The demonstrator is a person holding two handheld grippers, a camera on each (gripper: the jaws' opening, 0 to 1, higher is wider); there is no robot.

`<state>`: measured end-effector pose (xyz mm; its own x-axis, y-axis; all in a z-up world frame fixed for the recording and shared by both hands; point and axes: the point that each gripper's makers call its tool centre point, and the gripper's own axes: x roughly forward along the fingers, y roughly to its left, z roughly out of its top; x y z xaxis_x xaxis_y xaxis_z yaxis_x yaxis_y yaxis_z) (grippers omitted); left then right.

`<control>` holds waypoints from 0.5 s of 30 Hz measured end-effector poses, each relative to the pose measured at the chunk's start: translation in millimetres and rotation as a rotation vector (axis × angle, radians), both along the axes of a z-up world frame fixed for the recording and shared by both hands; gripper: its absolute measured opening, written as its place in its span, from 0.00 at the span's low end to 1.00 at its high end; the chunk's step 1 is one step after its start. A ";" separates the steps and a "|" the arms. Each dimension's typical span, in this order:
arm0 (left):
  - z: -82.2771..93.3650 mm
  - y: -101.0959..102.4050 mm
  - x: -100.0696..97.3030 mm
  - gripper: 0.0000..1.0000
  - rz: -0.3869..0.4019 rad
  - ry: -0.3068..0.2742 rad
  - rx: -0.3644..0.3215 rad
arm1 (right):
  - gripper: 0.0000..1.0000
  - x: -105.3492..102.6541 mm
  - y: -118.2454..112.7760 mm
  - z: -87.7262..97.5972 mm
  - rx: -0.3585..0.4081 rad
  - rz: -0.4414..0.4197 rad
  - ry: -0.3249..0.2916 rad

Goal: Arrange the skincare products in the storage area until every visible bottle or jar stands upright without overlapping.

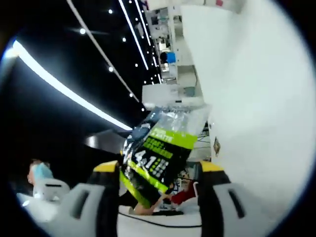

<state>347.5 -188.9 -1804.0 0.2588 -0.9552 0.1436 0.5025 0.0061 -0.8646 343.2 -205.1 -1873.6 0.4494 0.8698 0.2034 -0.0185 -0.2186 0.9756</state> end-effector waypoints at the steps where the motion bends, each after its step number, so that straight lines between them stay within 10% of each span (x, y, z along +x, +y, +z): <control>1: 2.8 -2.9 -4.0 0.00 -0.023 -0.021 -0.008 | 0.58 0.7 -0.2 3.2 0.020 -0.008 -0.003; 15: 6.8 -18.7 -23.1 0.00 -0.139 -0.049 -0.009 | 0.24 21.9 -46.8 16.0 0.032 -0.182 -0.071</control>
<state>324.4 -207.6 -1797.2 0.1163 -0.9800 0.1616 0.5394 -0.0743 -0.8388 365.0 -251.9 -1857.6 0.5819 0.7685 0.2661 -0.1290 -0.2358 0.9632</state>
